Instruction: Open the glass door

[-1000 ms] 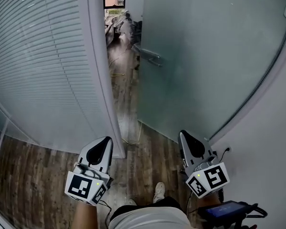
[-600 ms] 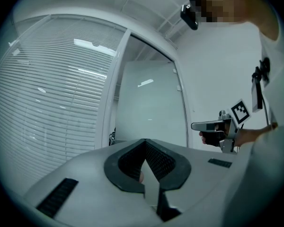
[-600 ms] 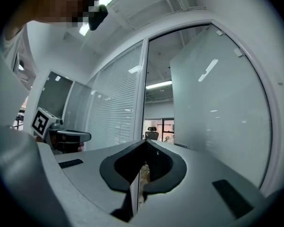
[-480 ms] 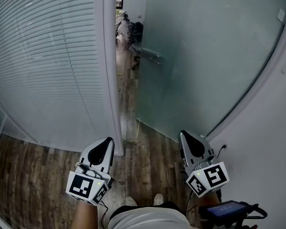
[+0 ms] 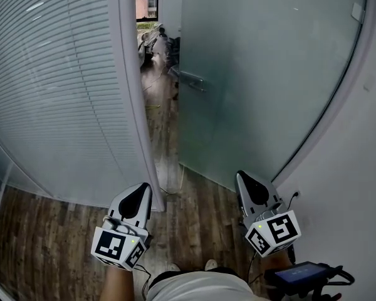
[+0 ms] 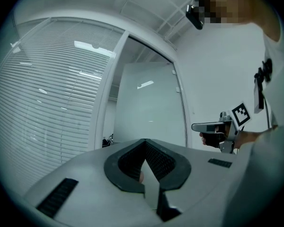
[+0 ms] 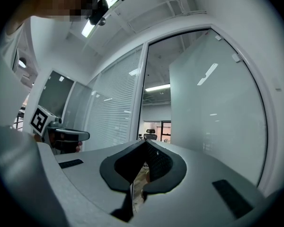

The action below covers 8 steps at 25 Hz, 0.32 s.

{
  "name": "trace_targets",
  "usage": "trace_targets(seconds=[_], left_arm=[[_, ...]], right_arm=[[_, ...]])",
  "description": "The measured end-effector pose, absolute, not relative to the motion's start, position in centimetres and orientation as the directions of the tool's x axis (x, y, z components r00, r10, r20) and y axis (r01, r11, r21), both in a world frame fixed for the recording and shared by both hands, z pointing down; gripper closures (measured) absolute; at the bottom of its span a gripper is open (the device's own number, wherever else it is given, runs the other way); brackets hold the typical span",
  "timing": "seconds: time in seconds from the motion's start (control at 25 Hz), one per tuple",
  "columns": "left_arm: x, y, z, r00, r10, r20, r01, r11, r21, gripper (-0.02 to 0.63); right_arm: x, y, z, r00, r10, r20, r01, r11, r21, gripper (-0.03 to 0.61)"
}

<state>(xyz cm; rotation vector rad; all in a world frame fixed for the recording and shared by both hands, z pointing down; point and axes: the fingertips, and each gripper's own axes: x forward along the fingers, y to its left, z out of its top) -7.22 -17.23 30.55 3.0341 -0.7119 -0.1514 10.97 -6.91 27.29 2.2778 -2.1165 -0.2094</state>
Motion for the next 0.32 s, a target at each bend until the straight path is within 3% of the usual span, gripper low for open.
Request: trace_targets(seconds=[0.32], left_arm=[[-5.8, -16.6, 30.6, 0.894, -0.439, -0.084, -0.437, -0.898, 0.045, 0.614]], right_arm=[[12.1, -6.7, 27.6, 0.062, -0.995, -0.075, -0.992, -0.07, 0.108, 0.578]])
